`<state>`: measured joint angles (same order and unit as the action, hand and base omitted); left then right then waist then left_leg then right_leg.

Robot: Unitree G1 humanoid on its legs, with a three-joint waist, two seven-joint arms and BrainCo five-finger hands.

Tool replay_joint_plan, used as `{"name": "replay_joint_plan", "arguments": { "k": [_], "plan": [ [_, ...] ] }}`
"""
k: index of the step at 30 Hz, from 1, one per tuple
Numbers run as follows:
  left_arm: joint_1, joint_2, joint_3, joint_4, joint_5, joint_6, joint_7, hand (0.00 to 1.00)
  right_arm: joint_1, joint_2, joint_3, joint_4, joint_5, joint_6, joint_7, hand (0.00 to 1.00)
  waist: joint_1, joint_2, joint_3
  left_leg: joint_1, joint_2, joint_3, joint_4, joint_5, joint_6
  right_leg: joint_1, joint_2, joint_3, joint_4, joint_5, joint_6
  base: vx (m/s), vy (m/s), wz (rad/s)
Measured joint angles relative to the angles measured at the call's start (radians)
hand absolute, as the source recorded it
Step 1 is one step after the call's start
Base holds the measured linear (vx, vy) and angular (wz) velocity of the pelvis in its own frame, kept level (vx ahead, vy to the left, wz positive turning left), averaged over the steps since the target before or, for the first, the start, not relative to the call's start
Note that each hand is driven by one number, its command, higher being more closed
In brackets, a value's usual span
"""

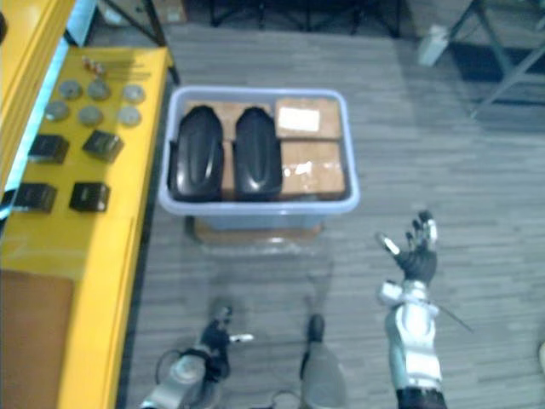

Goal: Walk over and take plastic housings, then place them on the shelf

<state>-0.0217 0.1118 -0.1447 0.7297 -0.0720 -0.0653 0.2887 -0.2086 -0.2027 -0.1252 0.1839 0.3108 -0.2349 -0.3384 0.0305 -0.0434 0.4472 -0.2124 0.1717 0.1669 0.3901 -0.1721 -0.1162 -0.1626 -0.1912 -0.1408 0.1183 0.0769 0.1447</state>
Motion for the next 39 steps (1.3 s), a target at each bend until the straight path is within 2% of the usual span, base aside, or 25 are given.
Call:
{"name": "replay_joint_plan", "arguments": {
  "k": [2, 4, 5, 6, 7, 8, 10, 14, 16, 17, 19, 21, 27, 28, 30, 32, 35, 37, 39],
  "plan": [
    [0.000, 0.001, 0.068, 0.021, -0.011, -0.024, 0.057, 0.00, -0.157, -0.020, -0.002, 0.079, 0.002, 0.011, -0.063, 0.00, 0.034, 0.017, 0.034, -0.011, -0.010, -0.029, -0.002, 0.008, 0.001, -0.003, -0.007, -0.026, 0.017, -0.002, -0.001, -0.03, -0.005, 0.28],
    [0.000, -0.002, 0.126, 0.033, -0.046, -0.041, 0.086, 0.00, -0.279, -0.066, -0.001, 0.164, 0.031, 0.025, -0.100, 0.00, 0.050, 0.026, 0.038, -0.056, -0.029, -0.063, -0.006, 0.026, 0.005, -0.034, -0.025, -0.053, 0.038, -0.008, 0.000, -0.07, 0.009, 0.46],
    [0.000, -0.001, 0.142, 0.035, -0.048, -0.050, 0.092, 0.00, -0.319, -0.085, -0.001, 0.196, 0.030, 0.034, -0.114, 0.00, 0.061, 0.029, 0.041, -0.066, -0.036, -0.069, -0.009, 0.032, 0.007, -0.047, -0.032, -0.057, 0.049, -0.011, 0.002, -0.09, 0.022, 0.48],
    [0.002, 0.001, 0.172, 0.058, -0.048, -0.068, 0.097, 0.00, -0.414, -0.140, -0.001, 0.272, 0.029, 0.049, -0.147, 0.00, 0.088, 0.044, 0.058, -0.075, -0.053, -0.078, -0.016, 0.043, 0.011, -0.064, -0.052, -0.064, 0.075, -0.020, 0.006, -0.07, 0.025, 0.30],
    [0.003, 0.001, 0.173, 0.080, -0.050, -0.070, 0.097, 0.00, -0.447, -0.164, -0.001, 0.296, 0.029, 0.051, -0.158, 0.00, 0.095, 0.054, 0.064, -0.082, -0.061, -0.085, -0.015, 0.045, 0.013, -0.070, -0.060, -0.070, 0.086, -0.025, 0.007, -0.10, 0.038, 0.45],
    [0.019, -0.001, 0.175, 0.115, -0.076, -0.079, 0.085, 0.00, -0.514, -0.210, 0.000, 0.336, 0.028, 0.058, -0.175, 0.00, 0.096, 0.073, 0.072, -0.106, -0.078, -0.106, -0.015, 0.050, 0.019, -0.088, -0.081, -0.084, 0.112, -0.038, 0.013, -0.09, 0.036, 0.50],
    [0.064, -0.009, 0.177, 0.157, -0.122, -0.099, 0.035, 0.00, -0.633, -0.308, -0.002, 0.425, 0.031, 0.071, -0.211, 0.00, 0.105, 0.092, 0.083, -0.160, -0.108, -0.132, -0.017, 0.072, 0.028, -0.135, -0.113, -0.105, 0.138, -0.042, 0.017, -0.07, 0.045, 0.54],
    [0.122, -0.026, 0.172, 0.168, -0.150, -0.100, -0.041, 0.00, -0.734, -0.421, -0.002, 0.565, 0.073, 0.131, -0.232, 0.00, 0.148, 0.112, 0.091, -0.180, -0.132, -0.144, -0.023, 0.084, 0.036, -0.150, -0.135, -0.117, 0.144, -0.041, 0.020, 0.00, 0.033, 0.22],
    [0.127, -0.042, 0.163, 0.198, -0.165, -0.101, -0.099, 0.00, -0.816, -0.498, 0.001, 0.656, 0.088, 0.164, -0.249, 0.00, 0.153, 0.151, 0.095, -0.219, -0.150, -0.180, -0.001, 0.086, 0.039, -0.155, -0.145, -0.150, 0.149, -0.041, 0.020, 0.00, 0.047, 0.40],
    [0.127, -0.044, 0.157, 0.205, -0.164, -0.101, -0.111, 0.00, -0.832, -0.516, 0.001, 0.677, 0.092, 0.172, -0.251, 0.00, 0.156, 0.159, 0.095, -0.230, -0.151, -0.187, 0.004, 0.086, 0.039, -0.158, -0.147, -0.157, 0.151, -0.041, 0.020, -0.02, 0.034, 0.27],
    [0.132, -0.048, 0.118, 0.246, -0.168, -0.101, -0.148, 0.00, -0.876, -0.565, 0.005, 0.762, 0.108, 0.194, -0.253, 0.00, 0.184, 0.179, 0.094, -0.251, -0.159, -0.189, 0.008, 0.090, 0.044, -0.183, -0.159, -0.158, 0.167, -0.044, 0.023, -0.02, 0.024, 0.12],
    [0.144, -0.059, 0.098, 0.275, -0.199, -0.103, -0.176, 0.00, -0.906, -0.583, 0.024, 0.819, 0.110, 0.219, -0.253, 0.00, 0.189, 0.195, 0.090, -0.266, -0.169, -0.209, 0.023, 0.090, 0.044, -0.190, -0.165, -0.162, 0.173, -0.045, 0.024, -0.01, 0.024, 0.10],
    [0.156, -0.064, 0.073, 0.293, -0.241, -0.108, -0.242, 0.00, -0.934, -0.645, 0.050, 0.927, 0.117, 0.262, -0.226, 0.00, 0.218, 0.208, 0.082, -0.301, -0.200, -0.242, 0.045, 0.089, 0.044, -0.226, -0.199, -0.167, 0.231, -0.069, 0.035, -0.04, 0.025, 0.14],
    [0.156, -0.065, 0.071, 0.295, -0.246, -0.107, -0.248, 0.00, -0.938, -0.651, 0.050, 0.932, 0.117, 0.263, -0.223, 0.00, 0.220, 0.216, 0.076, -0.307, -0.202, -0.245, 0.050, 0.089, 0.044, -0.227, -0.201, -0.171, 0.234, -0.071, 0.035, -0.05, 0.022, 0.22],
    [0.151, -0.069, 0.051, 0.295, -0.275, -0.108, -0.272, 0.00, -0.947, -0.697, 0.054, 0.936, 0.106, 0.267, -0.187, 0.00, 0.231, 0.253, 0.052, -0.340, -0.213, -0.267, 0.063, 0.086, 0.041, -0.243, -0.211, -0.192, 0.240, -0.081, 0.033, -0.06, 0.032, 0.27],
    [0.150, -0.082, 0.053, 0.311, -0.282, -0.108, -0.277, 0.00, -0.952, -0.702, 0.092, 0.939, 0.098, 0.271, -0.158, 0.00, 0.241, 0.268, 0.041, -0.349, -0.214, -0.269, 0.062, 0.090, 0.040, -0.254, -0.212, -0.192, 0.243, -0.081, 0.034, -0.02, 0.011, 0.06],
    [0.150, -0.085, 0.051, 0.313, -0.282, -0.108, -0.293, 0.00, -0.956, -0.702, 0.119, 0.956, 0.054, 0.268, -0.139, 0.00, 0.259, 0.286, 0.029, -0.350, -0.214, -0.272, 0.055, 0.096, 0.045, -0.256, -0.212, -0.197, 0.243, -0.081, 0.034, 0.00, -0.003, 0.02],
    [0.149, -0.085, 0.051, 0.315, -0.282, -0.108, -0.306, 0.00, -0.969, -0.705, 0.135, 0.962, 0.014, 0.244, -0.142, 0.00, 0.268, 0.299, 0.020, -0.356, -0.214, -0.282, 0.052, 0.097, 0.044, -0.255, -0.212, -0.210, 0.244, -0.081, 0.034, 0.02, -0.008, 0.10],
    [0.148, -0.085, 0.051, 0.317, -0.282, -0.108, -0.312, 0.00, -0.980, -0.712, 0.157, 0.962, 0.006, 0.232, -0.144, 0.00, 0.278, 0.300, 0.019, -0.358, -0.212, -0.284, 0.051, 0.098, 0.043, -0.255, -0.209, -0.213, 0.246, -0.081, 0.034, 0.03, -0.011, 0.04]
  ]
}}
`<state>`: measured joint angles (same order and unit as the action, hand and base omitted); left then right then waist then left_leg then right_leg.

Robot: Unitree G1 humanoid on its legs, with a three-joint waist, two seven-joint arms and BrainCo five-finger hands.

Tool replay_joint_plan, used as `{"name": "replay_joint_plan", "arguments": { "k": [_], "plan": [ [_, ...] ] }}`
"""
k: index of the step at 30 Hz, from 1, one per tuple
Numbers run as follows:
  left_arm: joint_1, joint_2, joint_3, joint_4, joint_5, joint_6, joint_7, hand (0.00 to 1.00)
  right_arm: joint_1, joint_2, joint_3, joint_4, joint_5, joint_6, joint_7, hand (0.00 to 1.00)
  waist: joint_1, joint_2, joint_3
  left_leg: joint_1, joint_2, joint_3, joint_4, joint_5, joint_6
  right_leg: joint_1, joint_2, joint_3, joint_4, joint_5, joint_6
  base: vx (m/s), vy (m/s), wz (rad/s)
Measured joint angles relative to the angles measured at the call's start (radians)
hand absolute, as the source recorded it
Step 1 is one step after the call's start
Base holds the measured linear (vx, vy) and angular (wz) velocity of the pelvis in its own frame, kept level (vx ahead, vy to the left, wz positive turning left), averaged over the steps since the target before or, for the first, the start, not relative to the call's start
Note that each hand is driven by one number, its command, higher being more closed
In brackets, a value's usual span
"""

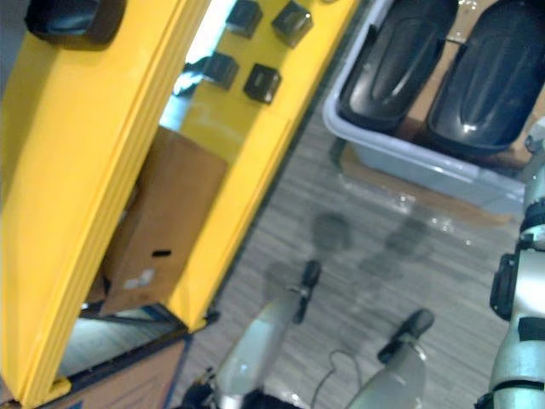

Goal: Walk over and take plastic housings, then place them on the shelf

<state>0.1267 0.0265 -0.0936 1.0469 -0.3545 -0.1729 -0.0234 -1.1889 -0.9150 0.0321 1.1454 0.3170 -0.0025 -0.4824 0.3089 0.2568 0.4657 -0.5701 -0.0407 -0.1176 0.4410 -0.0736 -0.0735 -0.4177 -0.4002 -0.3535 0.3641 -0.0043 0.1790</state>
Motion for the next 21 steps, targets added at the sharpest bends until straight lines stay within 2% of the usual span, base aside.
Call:
{"name": "replay_joint_plan", "arguments": {
  "k": [7, 10, 14, 15, 21],
  "plan": [
    [-0.007, 0.000, 0.000, 0.000, -0.002, -0.003, -0.021, 0.00, -0.016, -0.015, 0.044, 0.020, -0.044, 0.003, 0.025, 0.00, 0.037, 0.000, 0.000, -0.001, -0.002, -0.005, -0.005, 0.000, 0.000, 0.003, 0.001, -0.004, -0.005, -0.002, -0.001, 0.02, -0.002, 0.02],
    [-0.008, 0.000, -0.001, 0.005, -0.013, -0.010, -0.024, 0.00, -0.016, -0.016, 0.052, 0.023, -0.058, 0.012, 0.032, 0.00, 0.042, 0.000, 0.000, -0.002, -0.001, -0.007, -0.005, 0.000, 0.000, 0.005, 0.002, -0.007, -0.007, -0.003, -0.002, 0.00, 0.000, 0.00],
    [-0.011, 0.001, -0.010, 0.035, -0.038, -0.029, -0.032, 0.00, -0.016, -0.017, 0.087, 0.056, -0.058, 0.098, 0.047, 0.00, 0.051, 0.006, -0.004, -0.008, 0.000, -0.015, -0.003, -0.001, -0.001, 0.014, 0.004, -0.026, -0.024, -0.005, -0.006, -0.01, 0.006, 0.04],
    [-0.011, 0.001, -0.010, 0.035, -0.039, -0.034, -0.038, 0.00, -0.016, -0.017, 0.087, 0.078, -0.058, 0.136, 0.045, 0.00, 0.063, 0.008, -0.006, -0.010, 0.004, -0.014, -0.003, -0.002, -0.001, 0.015, 0.010, -0.026, -0.031, -0.005, -0.006, 0.00, 0.000, 0.00],
    [-0.029, 0.001, -0.039, 0.057, -0.080, -0.043, -0.044, 0.00, -0.016, -0.035, 0.089, 0.080, -0.064, 0.216, -0.002, 0.00, 0.093, 0.009, -0.006, -0.022, 0.016, -0.033, 0.008, -0.006, -0.008, 0.019, 0.028, -0.043, -0.037, -0.003, -0.005, 0.00, -0.006, 0.02]
  ]
}}
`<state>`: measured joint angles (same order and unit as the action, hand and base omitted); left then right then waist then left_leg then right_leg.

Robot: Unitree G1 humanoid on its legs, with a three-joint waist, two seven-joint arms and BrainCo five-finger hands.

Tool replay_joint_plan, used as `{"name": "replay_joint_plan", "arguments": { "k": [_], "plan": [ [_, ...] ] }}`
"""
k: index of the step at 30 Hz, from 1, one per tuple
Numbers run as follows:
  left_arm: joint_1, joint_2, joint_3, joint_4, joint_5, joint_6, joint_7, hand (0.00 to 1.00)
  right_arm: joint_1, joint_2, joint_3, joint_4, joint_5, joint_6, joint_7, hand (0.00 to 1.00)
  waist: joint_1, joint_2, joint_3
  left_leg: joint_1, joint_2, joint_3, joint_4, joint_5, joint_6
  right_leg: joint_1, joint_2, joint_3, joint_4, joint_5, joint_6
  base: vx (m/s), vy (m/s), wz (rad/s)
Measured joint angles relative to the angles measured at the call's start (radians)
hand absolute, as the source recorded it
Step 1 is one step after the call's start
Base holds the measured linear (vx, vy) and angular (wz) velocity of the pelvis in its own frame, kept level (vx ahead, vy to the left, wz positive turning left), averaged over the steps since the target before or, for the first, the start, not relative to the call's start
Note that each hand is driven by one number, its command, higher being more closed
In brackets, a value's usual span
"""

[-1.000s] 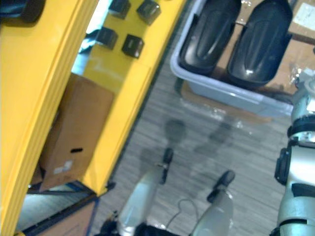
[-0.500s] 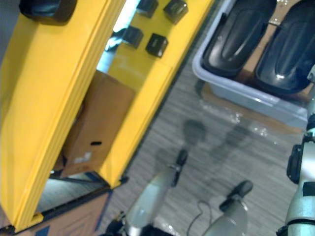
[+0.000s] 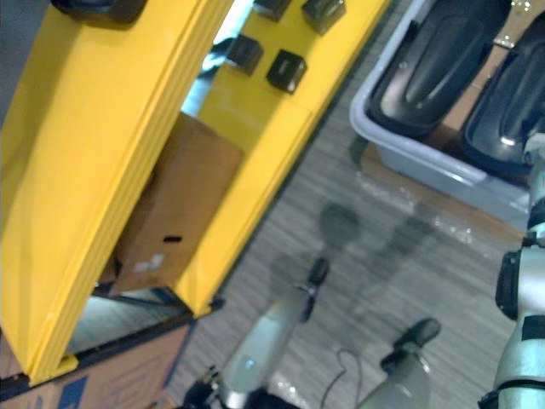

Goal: Walk over and take plastic housings, then place them on the shelf

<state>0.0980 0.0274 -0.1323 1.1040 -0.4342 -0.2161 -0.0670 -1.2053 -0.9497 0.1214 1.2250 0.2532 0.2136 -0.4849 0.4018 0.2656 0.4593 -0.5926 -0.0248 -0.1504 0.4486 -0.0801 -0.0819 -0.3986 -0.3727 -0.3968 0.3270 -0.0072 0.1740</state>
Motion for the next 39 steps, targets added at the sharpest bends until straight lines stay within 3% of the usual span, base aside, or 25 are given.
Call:
{"name": "replay_joint_plan", "arguments": {
  "k": [1, 4, 11, 22, 31, 36, 39],
  "plan": [
    [-0.008, 0.000, 0.000, 0.012, -0.002, -0.001, -0.004, 0.00, 0.000, 0.000, 0.001, 0.000, -0.006, 0.018, -0.017, 1.00, 0.006, 0.000, 0.000, 0.000, 0.001, -0.003, 0.000, 0.000, 0.000, 0.001, 0.001, -0.004, 0.000, 0.000, 0.000, 0.01, -0.013, 0.06],
    [-0.019, 0.000, -0.011, 0.015, -0.025, 0.000, -0.009, 0.00, 0.000, 0.000, 0.001, 0.000, -0.031, 0.062, -0.044, 1.00, 0.024, 0.000, 0.000, 0.000, 0.005, -0.002, -0.002, -0.001, -0.001, 0.001, 0.005, -0.004, -0.002, -0.001, -0.001, 0.00, 0.000, 0.00],
    [-0.019, 0.000, -0.028, 0.017, -0.042, 0.001, -0.014, 0.00, -0.002, -0.020, 0.030, 0.000, -0.125, 0.146, -0.059, 1.00, 0.027, 0.007, -0.005, 0.017, 0.008, -0.001, -0.024, 0.004, -0.005, 0.009, 0.006, -0.005, -0.009, -0.002, -0.003, 0.00, 0.000, 0.00],
    [-0.019, 0.000, -0.039, 0.014, -0.084, -0.007, -0.018, 0.00, -0.037, -0.018, 0.124, 0.002, -0.458, 0.337, 0.036, 1.00, 0.035, 0.014, -0.010, 0.035, 0.017, -0.001, -0.053, 0.008, -0.011, 0.021, 0.011, -0.011, -0.023, -0.004, -0.006, 0.00, 0.000, 0.00],
    [-0.028, 0.006, -0.039, -0.075, -0.118, -0.079, -0.017, 0.00, -0.038, -0.003, 0.150, 0.019, -0.543, 0.350, 0.115, 1.00, 0.028, 0.010, -0.008, 0.055, 0.034, 0.000, -0.057, 0.009, -0.015, 0.038, 0.025, -0.012, -0.020, -0.008, -0.014, -0.02, -0.011, -0.02],
    [-0.032, 0.010, -0.037, -0.173, -0.159, -0.123, 0.037, 0.00, -0.020, 0.011, 0.146, 0.042, -0.545, 0.285, 0.115, 1.00, 0.001, -0.006, 0.004, 0.082, 0.044, 0.003, -0.075, 0.018, -0.023, 0.049, 0.029, -0.008, -0.007, -0.014, -0.021, -0.04, -0.028, -0.04],
    [-0.031, 0.015, -0.031, -0.308, -0.207, -0.147, 0.091, 0.00, -0.014, 0.024, 0.141, 0.040, -0.564, 0.234, 0.113, 1.00, -0.028, -0.035, 0.024, 0.105, 0.051, 0.010, -0.096, 0.030, -0.028, 0.054, 0.032, -0.003, 0.001, -0.016, -0.025, -0.03, -0.034, -0.05]
  ]
}}
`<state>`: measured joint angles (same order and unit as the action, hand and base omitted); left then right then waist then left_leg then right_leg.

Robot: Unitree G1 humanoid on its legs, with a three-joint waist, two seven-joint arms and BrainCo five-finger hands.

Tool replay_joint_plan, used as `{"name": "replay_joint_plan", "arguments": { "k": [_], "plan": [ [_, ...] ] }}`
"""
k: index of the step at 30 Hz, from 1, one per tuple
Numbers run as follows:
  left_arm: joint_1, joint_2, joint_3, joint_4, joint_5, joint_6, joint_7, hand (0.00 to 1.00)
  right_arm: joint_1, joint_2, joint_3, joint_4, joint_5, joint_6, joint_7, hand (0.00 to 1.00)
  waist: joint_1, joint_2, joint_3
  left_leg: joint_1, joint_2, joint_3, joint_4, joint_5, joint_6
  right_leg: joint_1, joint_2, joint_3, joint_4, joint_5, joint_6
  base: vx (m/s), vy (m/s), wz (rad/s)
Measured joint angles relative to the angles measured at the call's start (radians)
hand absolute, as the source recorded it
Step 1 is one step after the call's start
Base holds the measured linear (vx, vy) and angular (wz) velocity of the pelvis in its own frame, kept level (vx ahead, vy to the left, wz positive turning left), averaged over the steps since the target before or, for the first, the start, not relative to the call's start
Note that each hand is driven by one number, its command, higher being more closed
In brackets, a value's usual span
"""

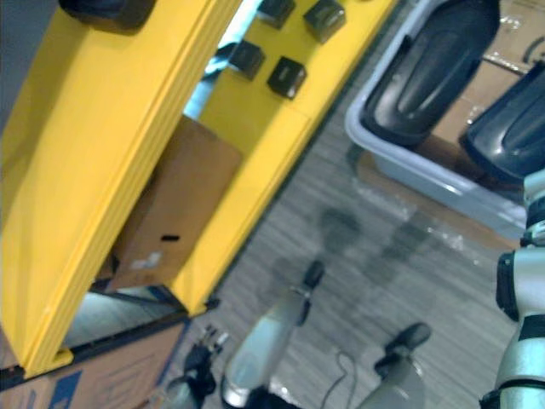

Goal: Walk over and take plastic housings, then place them on the shelf

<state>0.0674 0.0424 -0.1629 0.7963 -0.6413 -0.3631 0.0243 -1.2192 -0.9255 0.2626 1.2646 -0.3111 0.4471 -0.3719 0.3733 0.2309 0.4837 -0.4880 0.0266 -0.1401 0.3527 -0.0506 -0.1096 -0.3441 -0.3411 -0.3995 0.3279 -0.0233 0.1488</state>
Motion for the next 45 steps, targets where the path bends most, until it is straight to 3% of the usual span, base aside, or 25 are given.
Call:
{"name": "replay_joint_plan", "arguments": {
  "k": [3, 9, 14, 17, 23, 25, 26, 27, 29, 31, 34, 37, 40, 45],
  "plan": [
    [0.000, 0.006, 0.039, -0.154, -0.040, -0.004, 0.040, 0.00, 0.012, 0.000, -0.046, -0.018, -0.019, -0.045, -0.022, 1.00, -0.013, -0.023, 0.016, 0.013, 0.010, 0.004, -0.002, 0.002, -0.003, 0.005, 0.007, 0.004, 0.006, -0.003, -0.005, -0.04, -0.023, -0.06],
    [0.008, 0.038, 0.073, -0.413, -0.064, 0.010, 0.083, 0.00, 0.039, 0.012, -0.046, -0.124, -0.026, -0.089, -0.029, 1.00, -0.056, -0.056, 0.037, 0.053, 0.022, 0.002, -0.034, 0.019, -0.013, 0.032, 0.015, -0.003, 0.012, -0.012, -0.011, -0.04, -0.030, 0.00],
    [0.016, 0.044, 0.070, -0.591, -0.049, 0.036, 0.084, 0.00, 0.052, 0.020, -0.045, -0.154, -0.030, -0.101, -0.046, 1.00, -0.063, -0.069, 0.044, 0.068, 0.039, 0.007, -0.061, 0.035, -0.022, 0.032, 0.030, -0.002, 0.011, -0.011, -0.012, -0.03, -0.033, -0.04],
    [0.024, 0.079, 0.061, -0.690, -0.018, 0.045, 0.083, 0.00, 0.063, 0.043, -0.045, -0.173, -0.038, -0.124, -0.069, 1.00, -0.085, -0.091, 0.042, 0.070, 0.052, 0.009, -0.072, 0.042, -0.025, 0.031, 0.043, -0.004, 0.003, -0.008, -0.017, 0.00, -0.039, -0.04],
    [0.040, 0.118, 0.045, -0.843, 0.035, 0.126, 0.030, 0.00, 0.101, 0.052, -0.045, -0.296, -0.057, -0.191, -0.116, 1.00, -0.130, -0.134, 0.040, 0.132, 0.075, 0.022, -0.127, 0.059, -0.037, 0.069, 0.068, 0.003, -0.030, 0.000, -0.028, 0.01, -0.038, -0.10],
    [0.050, 0.147, 0.022, -0.885, 0.073, 0.161, 0.011, 0.00, 0.127, 0.063, -0.046, -0.372, -0.059, -0.224, -0.132, 1.00, -0.142, -0.173, 0.030, 0.158, 0.093, 0.044, -0.155, 0.065, -0.044, 0.073, 0.085, 0.018, -0.047, 0.004, -0.034, 0.02, -0.053, -0.27],
    [0.050, 0.153, 0.018, -0.896, 0.078, 0.177, 0.000, 0.00, 0.135, 0.063, -0.049, -0.399, -0.060, -0.236, -0.134, 1.00, -0.151, -0.181, 0.031, 0.167, 0.097, 0.045, -0.161, 0.066, -0.045, 0.080, 0.090, 0.019, -0.051, 0.005, -0.034, 0.03, -0.068, -0.20],
    [0.046, 0.160, 0.008, -0.909, 0.101, 0.221, -0.011, 0.00, 0.171, 0.064, -0.069, -0.470, -0.070, -0.267, -0.137, 1.00, -0.171, -0.200, 0.028, 0.195, 0.104, 0.049, -0.182, 0.071, -0.049, 0.104, 0.099, 0.017, -0.068, 0.008, -0.037, 0.03, -0.051, -0.14],
    [0.039, 0.170, -0.011, -0.912, 0.107, 0.257, -0.015, 0.00, 0.212, 0.065, -0.091, -0.530, -0.093, -0.294, -0.143, 1.00, -0.175, -0.217, 0.019, 0.220, 0.112, 0.069, -0.194, 0.071, -0.049, 0.120, 0.107, 0.027, -0.079, 0.009, -0.037, 0.05, -0.036, -0.21],
    [0.011, 0.188, -0.019, -0.916, 0.147, 0.307, -0.026, 0.00, 0.280, 0.087, -0.122, -0.646, -0.128, -0.333, -0.155, 1.00, -0.198, -0.251, -0.004, 0.256, 0.124, 0.095, -0.213, 0.071, -0.049, 0.139, 0.121, 0.045, -0.097, 0.014, -0.039, 0.05, -0.033, -0.27],
    [-0.052, 0.190, -0.025, -0.914, 0.189, 0.339, -0.018, 0.00, 0.372, 0.129, -0.156, -0.772, -0.180, -0.384, -0.156, 1.00, -0.225, -0.286, -0.032, 0.300, 0.137, 0.116, -0.244, 0.073, -0.053, 0.172, 0.138, 0.054, -0.134, 0.026, -0.041, 0.04, -0.021, -0.18],
    [-0.130, 0.188, -0.048, -0.893, 0.188, 0.352, 0.005, 0.00, 0.472, 0.191, -0.167, -0.864, -0.238, -0.426, -0.153, 1.00, -0.237, -0.314, -0.094, 0.327, 0.148, 0.148, -0.260, 0.073, -0.053, 0.194, 0.154, 0.071, -0.174, 0.041, -0.041, 0.04, -0.015, -0.23],
    [-0.176, 0.183, -0.061, -0.876, 0.187, 0.357, 0.026, 0.00, 0.521, 0.254, -0.166, -0.913, -0.271, -0.455, -0.151, 1.00, -0.255, -0.319, -0.128, 0.363, 0.152, 0.156, -0.278, 0.073, -0.053, 0.230, 0.162, 0.073, -0.203, 0.050, -0.040, 0.03, -0.005, -0.08],
    [-0.227, 0.162, -0.078, -0.806, 0.222, 0.355, 0.136, 0.00, 0.601, 0.352, -0.158, -0.988, -0.352, -0.524, -0.120, 1.00, -0.263, -0.326, -0.185, 0.424, 0.161, 0.194, -0.301, 0.072, -0.055, 0.281, 0.178, 0.098, -0.248, 0.070, -0.040, 0.01, -0.005, -0.15]
  ]
}}
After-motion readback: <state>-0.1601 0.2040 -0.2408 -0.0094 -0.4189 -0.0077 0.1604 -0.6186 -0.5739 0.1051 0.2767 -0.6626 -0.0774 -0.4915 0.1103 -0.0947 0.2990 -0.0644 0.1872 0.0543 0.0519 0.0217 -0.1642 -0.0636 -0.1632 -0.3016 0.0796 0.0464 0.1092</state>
